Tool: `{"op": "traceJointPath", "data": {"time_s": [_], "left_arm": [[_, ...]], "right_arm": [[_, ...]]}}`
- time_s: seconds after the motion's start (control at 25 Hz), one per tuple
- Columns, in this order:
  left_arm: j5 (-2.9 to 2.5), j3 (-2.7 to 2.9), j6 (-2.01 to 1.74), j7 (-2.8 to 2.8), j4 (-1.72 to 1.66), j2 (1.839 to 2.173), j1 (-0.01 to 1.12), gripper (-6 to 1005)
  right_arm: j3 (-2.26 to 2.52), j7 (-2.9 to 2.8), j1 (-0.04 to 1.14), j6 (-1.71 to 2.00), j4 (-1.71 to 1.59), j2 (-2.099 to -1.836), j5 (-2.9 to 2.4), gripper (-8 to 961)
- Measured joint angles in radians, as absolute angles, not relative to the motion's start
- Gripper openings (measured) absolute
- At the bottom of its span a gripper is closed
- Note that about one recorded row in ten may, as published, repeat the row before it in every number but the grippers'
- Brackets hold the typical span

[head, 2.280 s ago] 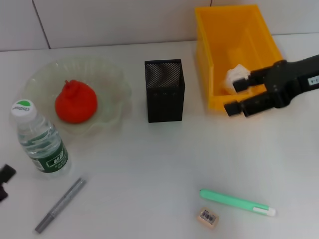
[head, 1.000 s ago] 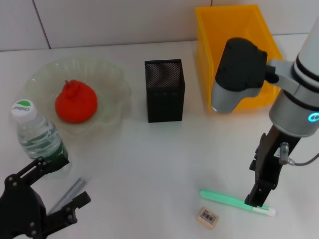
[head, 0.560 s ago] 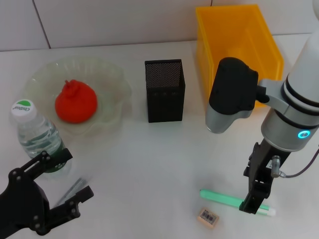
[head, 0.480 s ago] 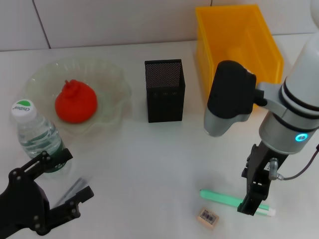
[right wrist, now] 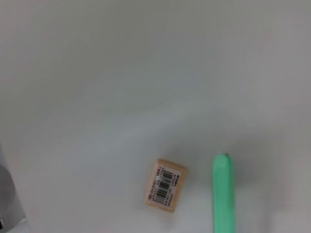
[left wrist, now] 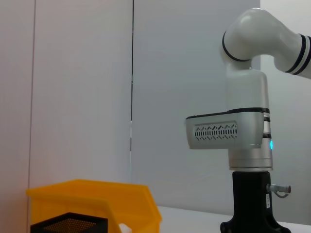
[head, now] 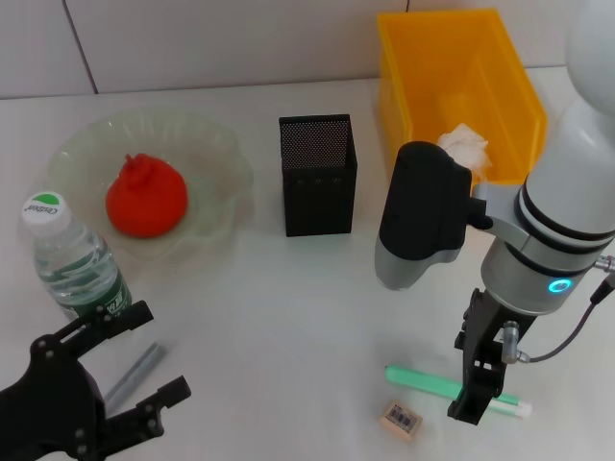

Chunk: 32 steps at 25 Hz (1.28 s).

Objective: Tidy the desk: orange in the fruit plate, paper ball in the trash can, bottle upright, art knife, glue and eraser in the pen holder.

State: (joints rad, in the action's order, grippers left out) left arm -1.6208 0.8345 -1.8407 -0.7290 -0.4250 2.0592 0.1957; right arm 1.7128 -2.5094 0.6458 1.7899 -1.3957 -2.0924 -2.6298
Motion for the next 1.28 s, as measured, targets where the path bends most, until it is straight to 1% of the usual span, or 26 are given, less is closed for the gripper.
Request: {"op": "traceJointPath", "data": {"time_s": [0.16,1.12,1.28], "left_arm": [[-1.67,0.834,-1.84,-0.764,-0.43,2.059,0.215,812],[-1.7,0.833,-1.822,-0.787,-0.449,2.06,0.231,812],[-1.7,0.833,-1.821,-0.787,-0.449,2.06,0.233,812]], "right_arm": [[1.724,-2.513,0.646,1.788,-1.401,-2.092,-2.63,826],[1.752,-2.52,0.635,1.764,-1.402,-2.092,-2.63,666],[1.755,-2.519,0.635,1.756,-1.395,-2.092,-2.629,597]]}}
